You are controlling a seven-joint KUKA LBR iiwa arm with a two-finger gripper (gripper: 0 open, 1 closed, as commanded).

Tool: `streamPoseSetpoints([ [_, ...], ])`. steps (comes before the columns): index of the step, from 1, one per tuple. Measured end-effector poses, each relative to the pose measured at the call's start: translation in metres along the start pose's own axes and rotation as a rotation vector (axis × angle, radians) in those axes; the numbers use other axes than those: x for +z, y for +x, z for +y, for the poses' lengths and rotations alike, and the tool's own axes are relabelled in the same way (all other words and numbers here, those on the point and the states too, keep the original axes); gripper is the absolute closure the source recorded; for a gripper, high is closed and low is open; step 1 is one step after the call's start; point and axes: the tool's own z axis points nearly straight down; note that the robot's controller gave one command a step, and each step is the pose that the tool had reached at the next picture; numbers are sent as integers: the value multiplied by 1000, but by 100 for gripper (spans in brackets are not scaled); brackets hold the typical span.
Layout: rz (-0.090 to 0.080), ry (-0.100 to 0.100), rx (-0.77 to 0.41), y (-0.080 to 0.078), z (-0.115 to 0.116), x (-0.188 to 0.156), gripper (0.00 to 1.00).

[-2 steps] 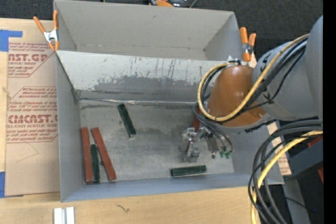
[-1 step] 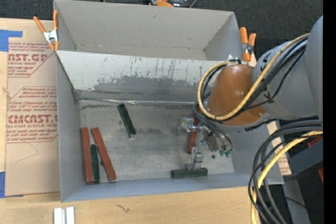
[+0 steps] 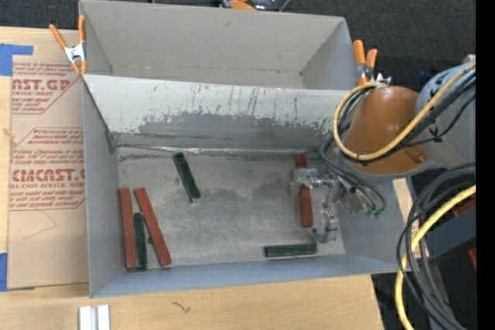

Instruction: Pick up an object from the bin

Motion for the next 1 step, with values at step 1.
streamPoseSetpoints([
  [1, -2, -13, -491, -37, -46, 0, 0],
])
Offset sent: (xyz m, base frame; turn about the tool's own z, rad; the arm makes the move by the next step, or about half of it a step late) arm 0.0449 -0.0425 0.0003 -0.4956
